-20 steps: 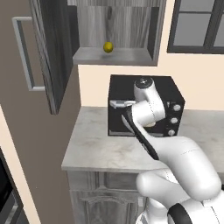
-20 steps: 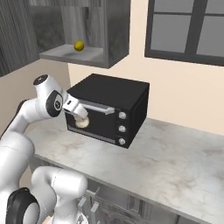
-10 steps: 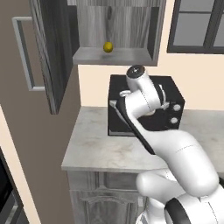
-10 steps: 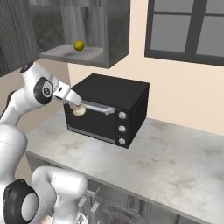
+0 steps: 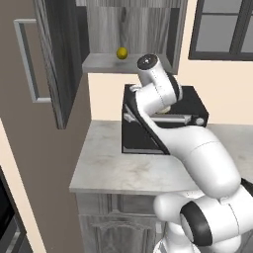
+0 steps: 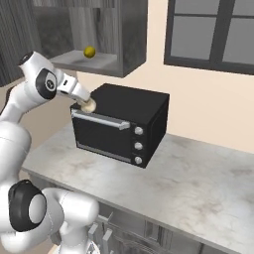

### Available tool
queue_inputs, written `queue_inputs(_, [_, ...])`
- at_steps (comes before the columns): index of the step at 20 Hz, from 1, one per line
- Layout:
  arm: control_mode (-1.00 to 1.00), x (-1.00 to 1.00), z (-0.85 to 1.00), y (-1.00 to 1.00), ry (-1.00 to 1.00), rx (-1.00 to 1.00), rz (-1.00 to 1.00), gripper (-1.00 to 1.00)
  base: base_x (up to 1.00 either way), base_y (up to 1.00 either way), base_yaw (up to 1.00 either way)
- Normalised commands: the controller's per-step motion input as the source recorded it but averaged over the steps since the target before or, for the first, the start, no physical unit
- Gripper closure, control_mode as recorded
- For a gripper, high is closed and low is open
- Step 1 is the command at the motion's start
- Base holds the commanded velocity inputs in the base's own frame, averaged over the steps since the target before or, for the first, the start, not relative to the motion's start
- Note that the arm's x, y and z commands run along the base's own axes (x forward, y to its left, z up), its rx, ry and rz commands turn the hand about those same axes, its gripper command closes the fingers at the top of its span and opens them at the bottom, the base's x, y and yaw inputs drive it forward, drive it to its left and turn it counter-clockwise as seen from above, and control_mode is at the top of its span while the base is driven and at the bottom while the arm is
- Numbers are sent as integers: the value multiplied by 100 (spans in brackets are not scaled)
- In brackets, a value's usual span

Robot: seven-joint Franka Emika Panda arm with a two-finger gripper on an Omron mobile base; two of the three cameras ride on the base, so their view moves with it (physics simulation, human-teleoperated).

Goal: Pick the candle and candle from the dining table and place them in the open cabinet. Close the cabinet after placing the objects.

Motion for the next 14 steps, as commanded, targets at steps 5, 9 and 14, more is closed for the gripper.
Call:
queue_inputs(5, [-100, 25, 59, 6, -6, 0, 0, 100, 0, 0, 0])
queue_inputs(9, [-100, 10, 52, 4, -10, -1, 0, 100, 0, 0, 0])
queue_inputs(14, [-100, 14, 39, 0, -14, 0, 0, 100, 0, 0, 0])
